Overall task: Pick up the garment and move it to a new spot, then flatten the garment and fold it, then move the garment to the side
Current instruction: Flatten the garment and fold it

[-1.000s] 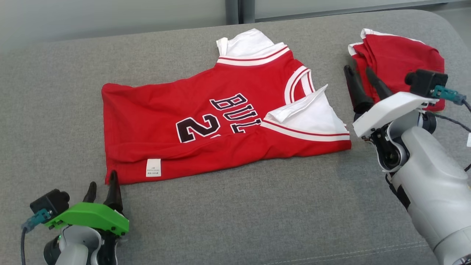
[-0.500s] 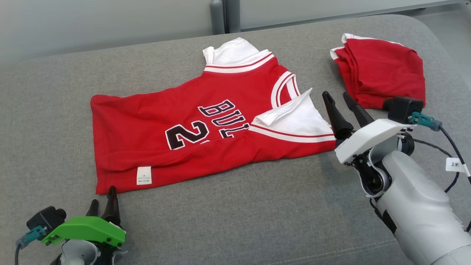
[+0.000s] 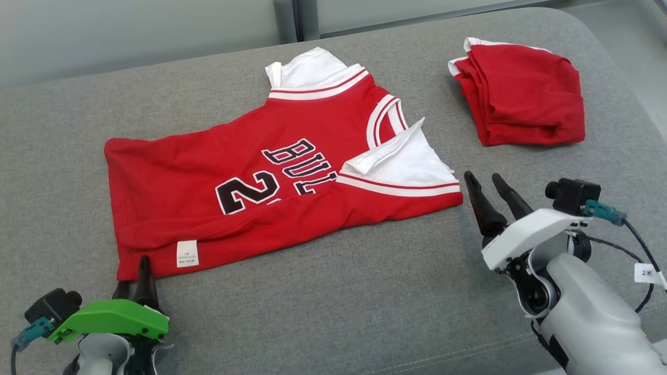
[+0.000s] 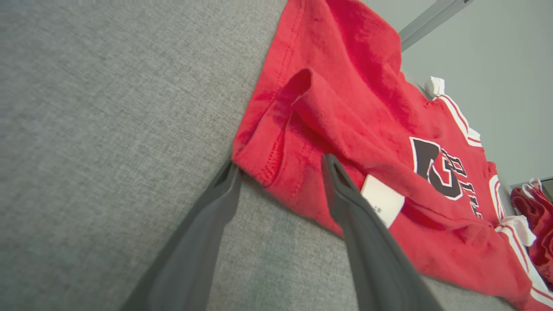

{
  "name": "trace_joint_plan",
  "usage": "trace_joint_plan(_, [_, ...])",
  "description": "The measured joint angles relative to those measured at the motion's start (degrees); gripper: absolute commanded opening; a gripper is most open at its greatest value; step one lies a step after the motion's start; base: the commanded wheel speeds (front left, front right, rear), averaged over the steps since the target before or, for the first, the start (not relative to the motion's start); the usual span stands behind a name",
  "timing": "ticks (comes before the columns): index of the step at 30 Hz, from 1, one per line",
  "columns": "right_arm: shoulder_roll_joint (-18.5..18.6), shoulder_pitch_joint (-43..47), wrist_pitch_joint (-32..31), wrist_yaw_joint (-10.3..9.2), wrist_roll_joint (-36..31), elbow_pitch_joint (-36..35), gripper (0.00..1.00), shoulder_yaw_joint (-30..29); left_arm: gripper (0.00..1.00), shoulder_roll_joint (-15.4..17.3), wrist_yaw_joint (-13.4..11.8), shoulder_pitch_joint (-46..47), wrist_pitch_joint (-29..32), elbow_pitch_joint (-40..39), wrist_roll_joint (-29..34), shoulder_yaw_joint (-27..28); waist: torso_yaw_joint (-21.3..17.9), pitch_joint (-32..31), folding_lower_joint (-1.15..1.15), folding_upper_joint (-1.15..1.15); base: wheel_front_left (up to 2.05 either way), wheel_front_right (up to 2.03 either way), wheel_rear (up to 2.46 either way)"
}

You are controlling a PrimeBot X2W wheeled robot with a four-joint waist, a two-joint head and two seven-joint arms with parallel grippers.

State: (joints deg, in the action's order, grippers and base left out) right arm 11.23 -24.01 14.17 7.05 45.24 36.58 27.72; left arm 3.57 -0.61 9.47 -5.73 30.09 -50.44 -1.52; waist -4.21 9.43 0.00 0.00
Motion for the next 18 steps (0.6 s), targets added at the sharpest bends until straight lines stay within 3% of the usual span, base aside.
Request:
trace_joint_plan(1, [-0.07,0.70,0.00,0.00,0.26,0.12,1.00,0.03,0.00,-0.12,0.00,0.01,-0.62,0.05,0.00,0.15,0.01,0.06,0.00,0.00,0.00,0.00,0.00])
trace_joint_plan(18, [-1.83,4.00,-0.24,0.00,5.95,3.39,1.00,-0.62,0.00,-0.74,1.14,2.09,-3.23,-2.88,0.66,-2.53,2.17,2.11,0.00,0.00,0.00,0.00,0.00])
